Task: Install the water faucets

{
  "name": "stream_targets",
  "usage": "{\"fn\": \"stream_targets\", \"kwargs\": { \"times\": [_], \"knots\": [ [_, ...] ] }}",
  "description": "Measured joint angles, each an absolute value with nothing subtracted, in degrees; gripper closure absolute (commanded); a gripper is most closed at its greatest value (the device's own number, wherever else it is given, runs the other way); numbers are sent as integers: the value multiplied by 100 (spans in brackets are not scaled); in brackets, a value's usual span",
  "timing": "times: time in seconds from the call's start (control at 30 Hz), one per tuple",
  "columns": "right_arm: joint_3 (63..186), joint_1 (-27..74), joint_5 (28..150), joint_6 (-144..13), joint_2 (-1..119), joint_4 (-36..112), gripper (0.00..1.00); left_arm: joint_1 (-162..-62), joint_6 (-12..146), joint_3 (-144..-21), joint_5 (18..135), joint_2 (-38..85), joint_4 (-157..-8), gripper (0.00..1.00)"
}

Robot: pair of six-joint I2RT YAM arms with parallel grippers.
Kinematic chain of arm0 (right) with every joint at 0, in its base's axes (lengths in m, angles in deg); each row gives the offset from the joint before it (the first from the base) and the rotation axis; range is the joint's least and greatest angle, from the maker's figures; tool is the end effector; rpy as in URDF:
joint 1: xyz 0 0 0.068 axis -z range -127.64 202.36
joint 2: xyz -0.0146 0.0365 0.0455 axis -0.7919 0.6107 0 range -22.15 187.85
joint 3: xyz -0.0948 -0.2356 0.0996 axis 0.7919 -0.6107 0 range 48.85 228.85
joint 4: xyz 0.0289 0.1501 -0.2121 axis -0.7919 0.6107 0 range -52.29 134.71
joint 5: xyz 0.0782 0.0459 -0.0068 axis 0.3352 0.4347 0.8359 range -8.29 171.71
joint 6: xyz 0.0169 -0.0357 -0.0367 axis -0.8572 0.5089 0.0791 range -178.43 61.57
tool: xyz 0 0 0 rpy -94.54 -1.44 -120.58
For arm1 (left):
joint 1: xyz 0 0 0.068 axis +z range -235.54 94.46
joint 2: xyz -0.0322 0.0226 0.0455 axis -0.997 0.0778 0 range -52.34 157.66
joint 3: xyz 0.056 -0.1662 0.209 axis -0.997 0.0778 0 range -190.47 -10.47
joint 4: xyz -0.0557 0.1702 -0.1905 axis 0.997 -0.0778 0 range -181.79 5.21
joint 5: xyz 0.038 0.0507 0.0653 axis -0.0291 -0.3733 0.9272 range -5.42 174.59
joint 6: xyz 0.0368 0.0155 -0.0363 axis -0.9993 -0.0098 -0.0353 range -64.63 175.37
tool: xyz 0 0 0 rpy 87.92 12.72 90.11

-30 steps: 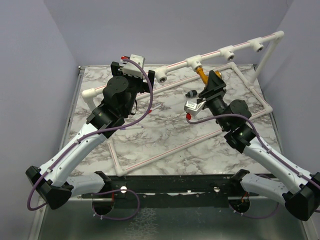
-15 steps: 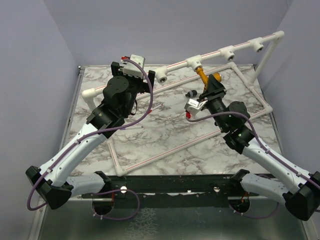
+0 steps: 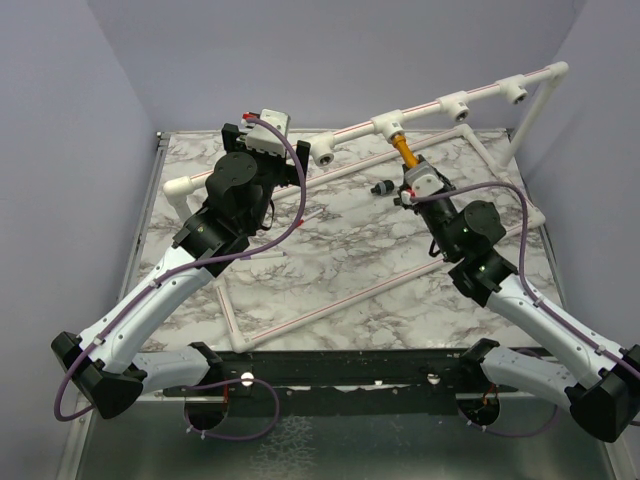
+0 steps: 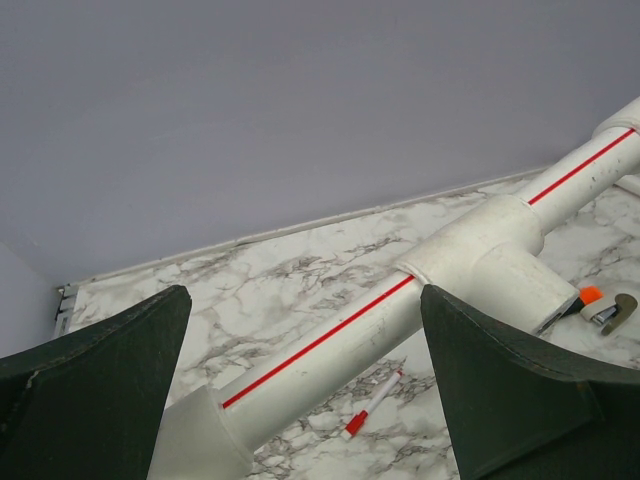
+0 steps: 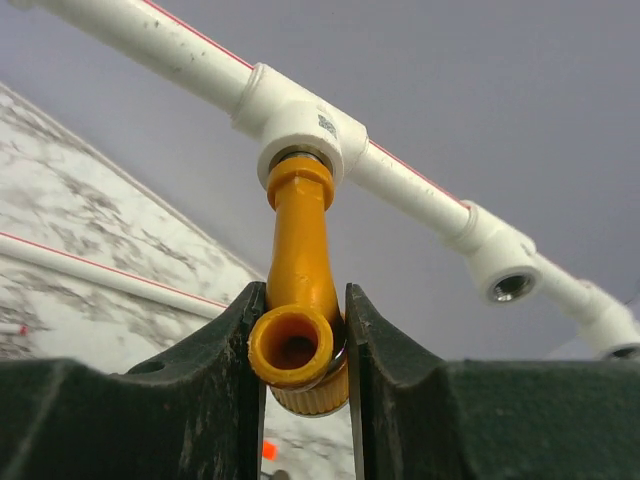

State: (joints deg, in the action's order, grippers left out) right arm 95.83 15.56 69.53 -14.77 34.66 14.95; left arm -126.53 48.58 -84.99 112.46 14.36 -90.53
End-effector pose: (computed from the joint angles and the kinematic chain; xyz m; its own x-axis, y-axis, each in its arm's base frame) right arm 0.1913 0.1337 0.3761 0.4202 -0.5284 -0.7377 -0.1808 0.7479 -0.6387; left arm 0.2038 -0.1551 0.4526 0.0541 0.0914 -0.9943 0.2222 0.9697 0.1012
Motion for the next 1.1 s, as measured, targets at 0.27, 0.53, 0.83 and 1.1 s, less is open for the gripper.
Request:
{"fn": "stream_targets", "kwargs": {
  "times": [0.27,0.53,0.83,1.1],
  "knots": [
    [9583,1565,6644,-4463,3473,1331,99,-12653,4847,-8499,11249,1436,-9051,1],
    [9583,1567,6188,-7529,3475,1315,100,-12656,4823,-8499,11249,1436,-9053,1],
    [9583,1561,5637,-10869,3475,1516,100,-12656,4795,-8492,11249,1429,-9049,1],
    [9590,1530,5394,-13363,3427,1919,99,-12675,4740,-8424,11249,1375,-9016,1]
  ]
}}
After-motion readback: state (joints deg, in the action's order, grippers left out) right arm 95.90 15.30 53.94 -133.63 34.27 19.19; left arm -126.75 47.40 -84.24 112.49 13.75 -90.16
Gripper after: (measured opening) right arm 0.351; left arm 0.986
